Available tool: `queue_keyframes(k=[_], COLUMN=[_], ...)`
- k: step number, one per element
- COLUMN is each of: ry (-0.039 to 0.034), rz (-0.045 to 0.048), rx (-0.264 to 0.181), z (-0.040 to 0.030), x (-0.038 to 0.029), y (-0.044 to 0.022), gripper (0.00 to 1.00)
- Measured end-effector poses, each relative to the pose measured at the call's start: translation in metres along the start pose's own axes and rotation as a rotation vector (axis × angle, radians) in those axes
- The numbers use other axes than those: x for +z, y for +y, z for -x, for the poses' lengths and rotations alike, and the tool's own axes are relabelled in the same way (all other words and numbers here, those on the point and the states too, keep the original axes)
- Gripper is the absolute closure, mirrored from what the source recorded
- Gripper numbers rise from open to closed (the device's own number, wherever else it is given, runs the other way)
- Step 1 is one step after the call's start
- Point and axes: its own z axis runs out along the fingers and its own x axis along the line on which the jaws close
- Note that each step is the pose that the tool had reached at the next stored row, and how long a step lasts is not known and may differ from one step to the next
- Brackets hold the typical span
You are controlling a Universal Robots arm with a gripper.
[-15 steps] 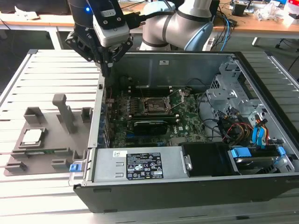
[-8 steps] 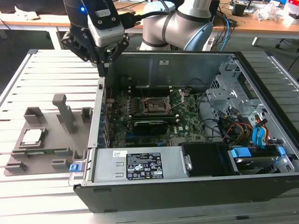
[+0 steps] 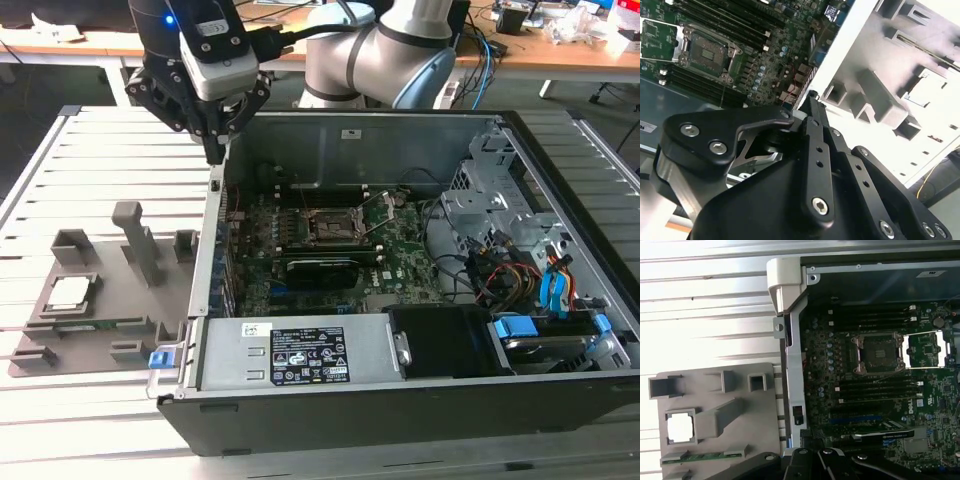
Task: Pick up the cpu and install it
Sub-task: 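Reach for the cpu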
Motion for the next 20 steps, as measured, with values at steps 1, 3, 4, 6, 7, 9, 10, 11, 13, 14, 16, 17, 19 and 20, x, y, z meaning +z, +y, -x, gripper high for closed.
queue_keyframes(k=[1, 3, 4, 6, 7, 9, 10, 11, 13, 14, 16, 17, 19, 20], ry=[0.0000, 0.0000, 0.0000, 0.0000, 0.0000, 0.0001, 0.0000, 0.0000, 0.0000, 0.0000, 0.0001, 0.0000, 0.0000, 0.0000], rz=[0.0001, 0.0000, 0.0000, 0.0000, 0.0000, 0.0000, 0.0001, 0.0000, 0.0000, 0.0000, -0.0001, 0.0001, 0.0000, 0.0000], rx=[0.000, 0.000, 0.000, 0.000, 0.000, 0.000, 0.000, 0.000, 0.000, 0.000, 0.000, 0.000, 0.000, 0.000], z=[-0.0022, -0.0056, -0.0087, -0.0126, -0.0137, -0.0165, -0.0174, -0.0189, -0.0217, -0.0224, -0.0248, -0.0253, -0.0262, -0.0266], x=[0.0000, -0.0001, -0.0002, -0.0003, -0.0004, -0.0004, -0.0004, -0.0005, -0.0006, -0.0006, -0.0007, -0.0006, -0.0007, -0.0007], y=[-0.0001, -0.0004, -0.0006, -0.0009, -0.0010, -0.0012, -0.0012, -0.0014, -0.0016, -0.0016, -0.0018, -0.0018, -0.0019, -0.0019], gripper=[0.89, 0.89, 0.89, 0.89, 0.89, 0.89, 0.89, 0.89, 0.89, 0.89, 0.89, 0.89, 0.89, 0.89])
